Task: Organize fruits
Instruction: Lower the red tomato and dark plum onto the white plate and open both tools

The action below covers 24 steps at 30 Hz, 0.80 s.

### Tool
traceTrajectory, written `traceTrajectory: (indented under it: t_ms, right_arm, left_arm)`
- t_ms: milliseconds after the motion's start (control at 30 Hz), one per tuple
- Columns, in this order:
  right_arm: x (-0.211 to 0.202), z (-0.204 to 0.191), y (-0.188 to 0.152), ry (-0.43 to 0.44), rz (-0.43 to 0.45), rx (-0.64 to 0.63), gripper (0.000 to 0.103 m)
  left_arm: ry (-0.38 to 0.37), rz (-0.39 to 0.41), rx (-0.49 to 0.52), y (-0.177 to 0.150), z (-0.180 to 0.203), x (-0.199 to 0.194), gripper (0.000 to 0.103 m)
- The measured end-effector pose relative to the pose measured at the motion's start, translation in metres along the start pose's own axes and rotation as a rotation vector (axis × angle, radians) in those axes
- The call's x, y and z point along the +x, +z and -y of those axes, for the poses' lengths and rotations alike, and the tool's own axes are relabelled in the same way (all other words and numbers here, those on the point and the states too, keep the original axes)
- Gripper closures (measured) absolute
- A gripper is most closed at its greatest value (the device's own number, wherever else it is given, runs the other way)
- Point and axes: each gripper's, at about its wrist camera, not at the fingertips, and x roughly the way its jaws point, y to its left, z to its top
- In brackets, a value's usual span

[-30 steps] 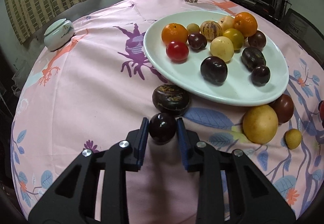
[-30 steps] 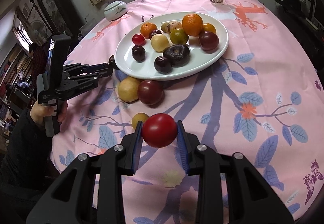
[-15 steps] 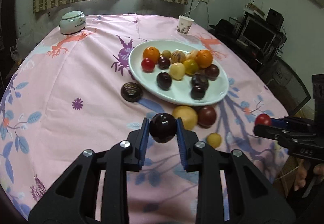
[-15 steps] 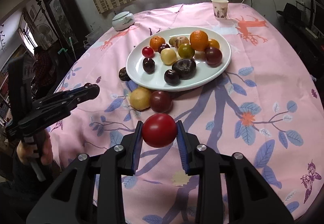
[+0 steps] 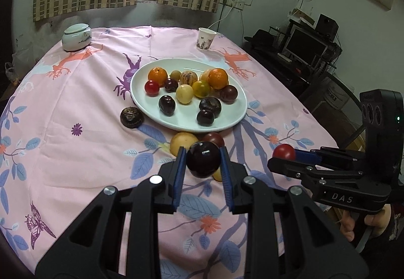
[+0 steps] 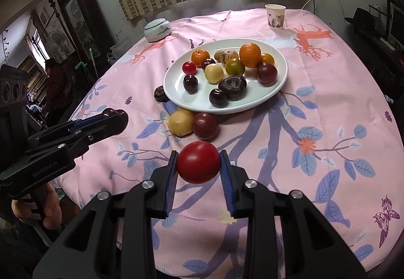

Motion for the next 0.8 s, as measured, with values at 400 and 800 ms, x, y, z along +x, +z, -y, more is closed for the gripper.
traceTrajectory:
  t_ms: [400,800]
  right_arm:
    - [0.057,-0.024,0.093,-0.020,-0.029,-0.146,0.070]
    - [0.135,-0.007,0.124,-0.098,-0.126,-0.129,0.070]
  left_arm:
    - [0.154,-0.034,-0.052,0.095,-0.051,0.072,0.076]
    - [0.108,-0.152,-0.139,0.110,-0.084,0.138,0.076]
